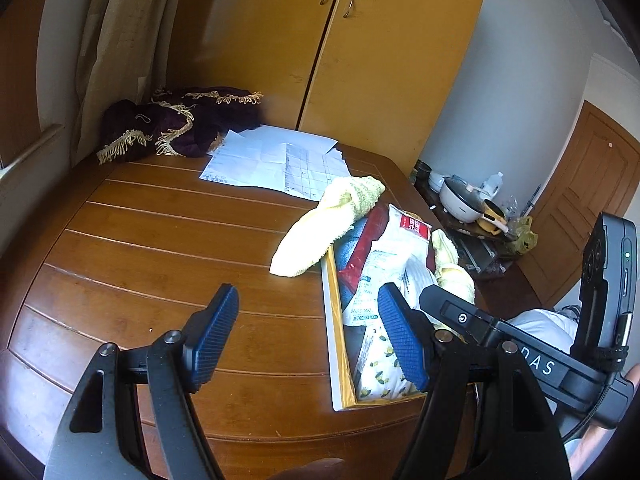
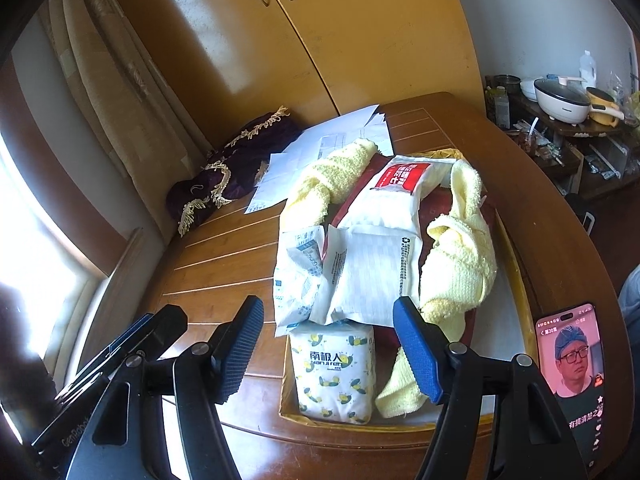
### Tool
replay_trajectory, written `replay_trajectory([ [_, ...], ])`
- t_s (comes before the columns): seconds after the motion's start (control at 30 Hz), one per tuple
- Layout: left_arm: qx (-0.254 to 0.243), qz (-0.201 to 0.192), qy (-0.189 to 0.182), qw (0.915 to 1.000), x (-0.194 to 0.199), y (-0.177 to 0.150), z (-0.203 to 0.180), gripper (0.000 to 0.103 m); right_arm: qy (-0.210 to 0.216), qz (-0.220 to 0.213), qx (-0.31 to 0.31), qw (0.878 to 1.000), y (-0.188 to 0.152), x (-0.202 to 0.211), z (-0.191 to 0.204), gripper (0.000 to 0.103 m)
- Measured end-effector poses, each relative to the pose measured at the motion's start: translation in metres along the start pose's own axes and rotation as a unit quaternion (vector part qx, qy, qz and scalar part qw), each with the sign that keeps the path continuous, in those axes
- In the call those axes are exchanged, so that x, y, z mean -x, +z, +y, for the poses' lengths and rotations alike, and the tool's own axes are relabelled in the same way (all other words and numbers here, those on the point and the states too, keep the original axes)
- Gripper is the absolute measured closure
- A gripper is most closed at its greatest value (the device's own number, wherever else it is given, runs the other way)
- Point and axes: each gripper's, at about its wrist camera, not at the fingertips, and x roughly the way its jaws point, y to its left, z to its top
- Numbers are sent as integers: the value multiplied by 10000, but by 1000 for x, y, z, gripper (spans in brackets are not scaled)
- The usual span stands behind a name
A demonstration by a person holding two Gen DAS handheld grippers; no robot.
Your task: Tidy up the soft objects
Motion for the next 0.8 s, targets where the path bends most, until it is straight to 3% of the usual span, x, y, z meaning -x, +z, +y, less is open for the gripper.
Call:
replay_trajectory([
  [0.8,-314,42,321,9990,0,-5,-11,31,-59,44,-8,10000,-1,-1,0,33],
])
